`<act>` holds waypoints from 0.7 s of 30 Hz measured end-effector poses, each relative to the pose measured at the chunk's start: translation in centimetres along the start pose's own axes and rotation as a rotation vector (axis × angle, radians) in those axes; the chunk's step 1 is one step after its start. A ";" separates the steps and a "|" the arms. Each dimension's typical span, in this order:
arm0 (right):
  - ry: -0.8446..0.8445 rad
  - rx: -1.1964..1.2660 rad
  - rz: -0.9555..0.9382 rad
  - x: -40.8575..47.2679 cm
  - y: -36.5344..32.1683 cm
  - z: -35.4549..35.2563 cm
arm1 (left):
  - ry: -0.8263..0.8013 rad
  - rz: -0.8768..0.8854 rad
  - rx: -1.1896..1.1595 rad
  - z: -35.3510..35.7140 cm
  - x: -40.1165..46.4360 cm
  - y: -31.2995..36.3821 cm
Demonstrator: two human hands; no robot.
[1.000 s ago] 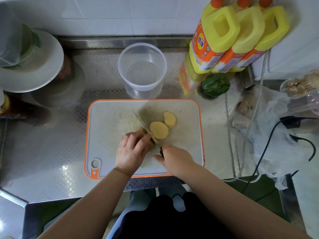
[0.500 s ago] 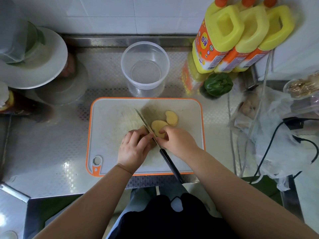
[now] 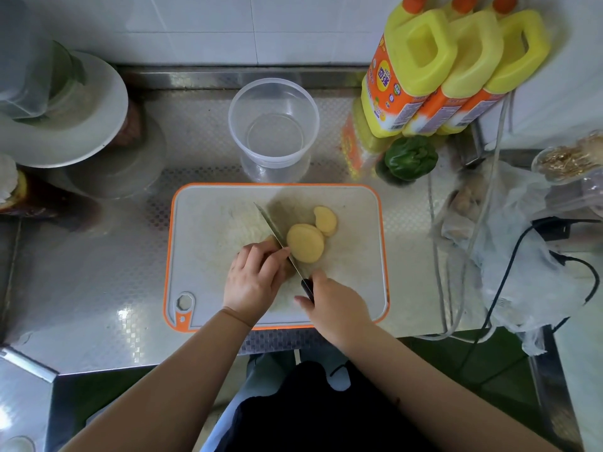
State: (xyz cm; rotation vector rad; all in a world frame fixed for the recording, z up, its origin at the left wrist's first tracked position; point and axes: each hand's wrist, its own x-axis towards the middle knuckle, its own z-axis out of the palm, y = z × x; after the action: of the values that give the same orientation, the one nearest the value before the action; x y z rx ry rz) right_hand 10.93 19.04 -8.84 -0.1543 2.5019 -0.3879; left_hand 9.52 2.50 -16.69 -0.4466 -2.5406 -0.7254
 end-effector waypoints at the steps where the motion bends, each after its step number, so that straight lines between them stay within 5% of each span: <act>1: 0.019 0.015 0.015 0.3 -0.1 0.1 | 0.005 -0.012 0.002 -0.1 0.0 0.1; 21: 0.190 -0.010 -0.026 -2.9 -2.8 -1.4 | 0.049 -0.006 -0.071 -0.2 -0.4 -0.4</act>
State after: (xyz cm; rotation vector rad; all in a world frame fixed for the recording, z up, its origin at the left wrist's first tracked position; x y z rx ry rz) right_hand 12.51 17.32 -5.28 -0.1603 2.6917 -0.4174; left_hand 9.78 1.98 -16.93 -0.4392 -2.4776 -0.8208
